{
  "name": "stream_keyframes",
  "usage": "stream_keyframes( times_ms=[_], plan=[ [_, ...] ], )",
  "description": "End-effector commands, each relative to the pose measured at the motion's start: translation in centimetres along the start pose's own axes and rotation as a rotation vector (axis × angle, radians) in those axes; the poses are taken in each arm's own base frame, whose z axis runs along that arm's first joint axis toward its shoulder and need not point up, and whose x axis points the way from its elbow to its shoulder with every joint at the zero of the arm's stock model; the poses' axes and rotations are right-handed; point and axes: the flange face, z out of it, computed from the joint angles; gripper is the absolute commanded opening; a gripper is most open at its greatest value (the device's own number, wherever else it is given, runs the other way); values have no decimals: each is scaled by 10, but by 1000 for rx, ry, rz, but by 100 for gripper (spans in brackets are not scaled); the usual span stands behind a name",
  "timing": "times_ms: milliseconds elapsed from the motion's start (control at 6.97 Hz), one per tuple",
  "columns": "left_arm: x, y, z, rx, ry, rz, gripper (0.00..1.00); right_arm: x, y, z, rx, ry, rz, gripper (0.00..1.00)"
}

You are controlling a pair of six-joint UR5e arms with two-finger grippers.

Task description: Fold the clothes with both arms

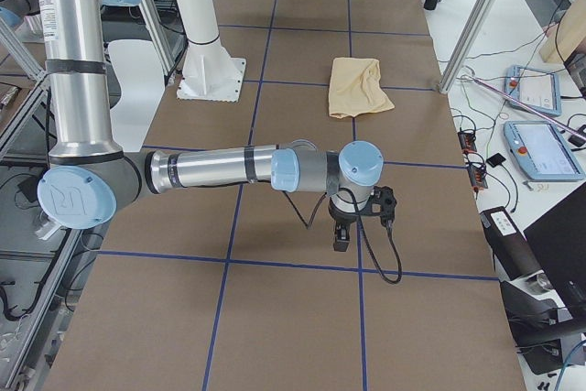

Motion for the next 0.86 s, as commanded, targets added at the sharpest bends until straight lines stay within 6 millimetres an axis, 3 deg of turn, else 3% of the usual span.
stream_keyframes(
  times_ms=[0, 430, 717],
  plan=[
    [8, 2, -8, 16, 1, 1, 100, -6, 2, 0, -3, -42, -2, 100],
    [30, -9, -31, 51, -2, 31, 100, -4, 2, 2, -5, -28, -4, 100],
    [30, -11, -29, 50, 2, 36, 100, -5, 2, 5, -11, -28, -3, 100]
  ],
)
